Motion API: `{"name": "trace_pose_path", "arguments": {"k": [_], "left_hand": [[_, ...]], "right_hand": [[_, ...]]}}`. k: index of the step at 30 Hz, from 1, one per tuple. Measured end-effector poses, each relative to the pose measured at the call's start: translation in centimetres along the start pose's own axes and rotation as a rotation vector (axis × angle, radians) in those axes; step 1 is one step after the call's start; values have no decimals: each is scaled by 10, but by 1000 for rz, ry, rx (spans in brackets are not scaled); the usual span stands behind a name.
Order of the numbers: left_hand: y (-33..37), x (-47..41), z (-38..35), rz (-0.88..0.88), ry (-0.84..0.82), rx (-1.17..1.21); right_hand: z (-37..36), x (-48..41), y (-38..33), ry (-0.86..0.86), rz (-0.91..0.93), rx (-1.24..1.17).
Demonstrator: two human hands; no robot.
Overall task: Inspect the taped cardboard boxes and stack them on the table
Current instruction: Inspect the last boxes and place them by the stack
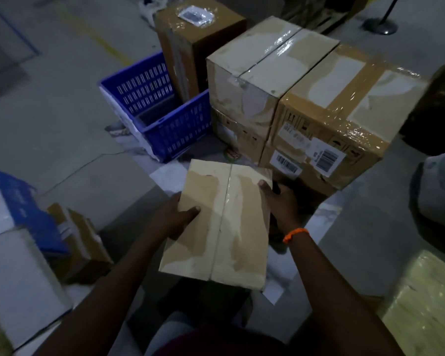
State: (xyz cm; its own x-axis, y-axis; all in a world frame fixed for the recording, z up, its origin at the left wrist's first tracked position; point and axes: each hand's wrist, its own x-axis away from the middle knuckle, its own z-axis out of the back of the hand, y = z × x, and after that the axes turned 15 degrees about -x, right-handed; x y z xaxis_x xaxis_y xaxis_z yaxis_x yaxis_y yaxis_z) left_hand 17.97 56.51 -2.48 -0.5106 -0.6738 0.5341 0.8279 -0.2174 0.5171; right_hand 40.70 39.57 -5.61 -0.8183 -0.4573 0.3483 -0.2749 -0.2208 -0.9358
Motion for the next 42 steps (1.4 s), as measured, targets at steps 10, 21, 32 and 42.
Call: {"name": "trace_pose_path", "arguments": {"k": [10, 21, 32, 42], "left_hand": [[46, 18, 27, -78, 282, 402], [58, 69, 36, -146, 336, 611], [51, 53, 23, -108, 278, 530], [49, 65, 45, -208, -32, 524]], "right_hand": [[0, 21, -65, -71, 235, -199], [26, 91, -71, 25, 335, -451], [40, 82, -47, 21, 219, -411], [42, 88, -42, -125, 99, -480]]}}
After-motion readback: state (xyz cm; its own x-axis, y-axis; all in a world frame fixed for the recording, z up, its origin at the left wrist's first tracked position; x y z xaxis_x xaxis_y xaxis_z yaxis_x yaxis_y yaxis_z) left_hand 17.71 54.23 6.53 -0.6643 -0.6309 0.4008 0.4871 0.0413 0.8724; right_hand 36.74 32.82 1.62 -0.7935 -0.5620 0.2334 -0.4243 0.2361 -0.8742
